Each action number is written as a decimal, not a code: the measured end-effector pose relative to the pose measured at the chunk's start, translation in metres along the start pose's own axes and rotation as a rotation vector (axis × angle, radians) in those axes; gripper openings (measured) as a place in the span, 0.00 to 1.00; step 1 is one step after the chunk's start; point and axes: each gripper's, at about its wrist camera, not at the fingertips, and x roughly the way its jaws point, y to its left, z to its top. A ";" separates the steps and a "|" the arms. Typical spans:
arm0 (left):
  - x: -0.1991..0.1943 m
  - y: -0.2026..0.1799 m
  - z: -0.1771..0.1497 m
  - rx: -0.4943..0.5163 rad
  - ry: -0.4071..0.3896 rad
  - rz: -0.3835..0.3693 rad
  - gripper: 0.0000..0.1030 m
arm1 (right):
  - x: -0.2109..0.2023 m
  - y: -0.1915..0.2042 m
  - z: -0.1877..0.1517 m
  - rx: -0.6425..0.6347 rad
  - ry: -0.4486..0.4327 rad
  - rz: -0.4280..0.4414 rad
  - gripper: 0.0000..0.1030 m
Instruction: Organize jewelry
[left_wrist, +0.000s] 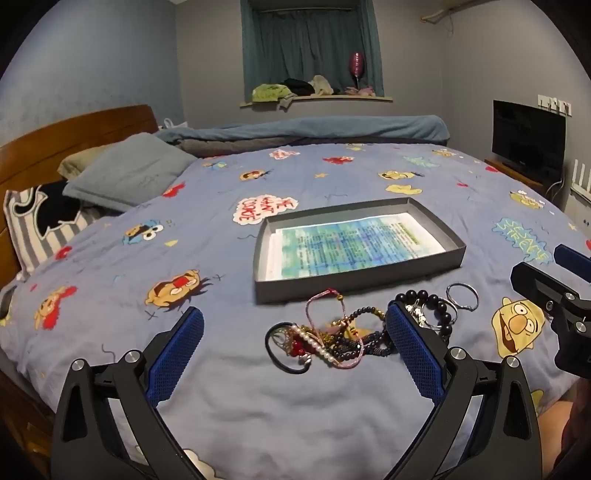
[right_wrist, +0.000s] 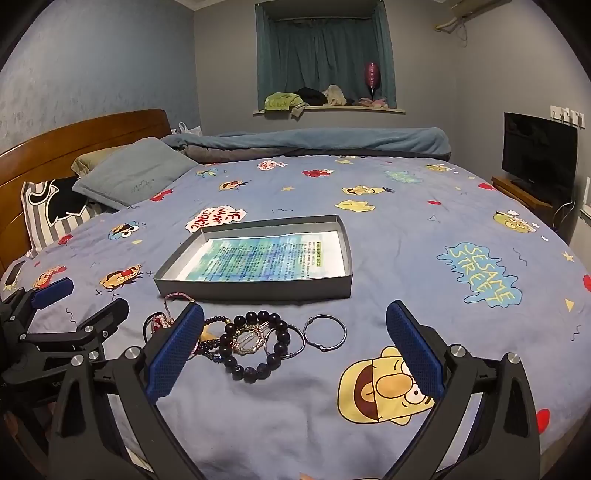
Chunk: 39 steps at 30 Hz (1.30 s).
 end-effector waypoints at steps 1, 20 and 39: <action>0.001 0.000 0.000 0.000 0.002 -0.001 0.95 | -0.001 0.000 0.000 0.001 0.002 0.002 0.95; 0.002 0.001 -0.003 -0.004 0.002 0.002 0.95 | 0.001 -0.001 -0.001 -0.001 0.005 0.004 0.95; 0.003 0.002 -0.009 -0.009 0.006 0.001 0.95 | 0.003 0.000 -0.002 -0.003 0.012 0.003 0.95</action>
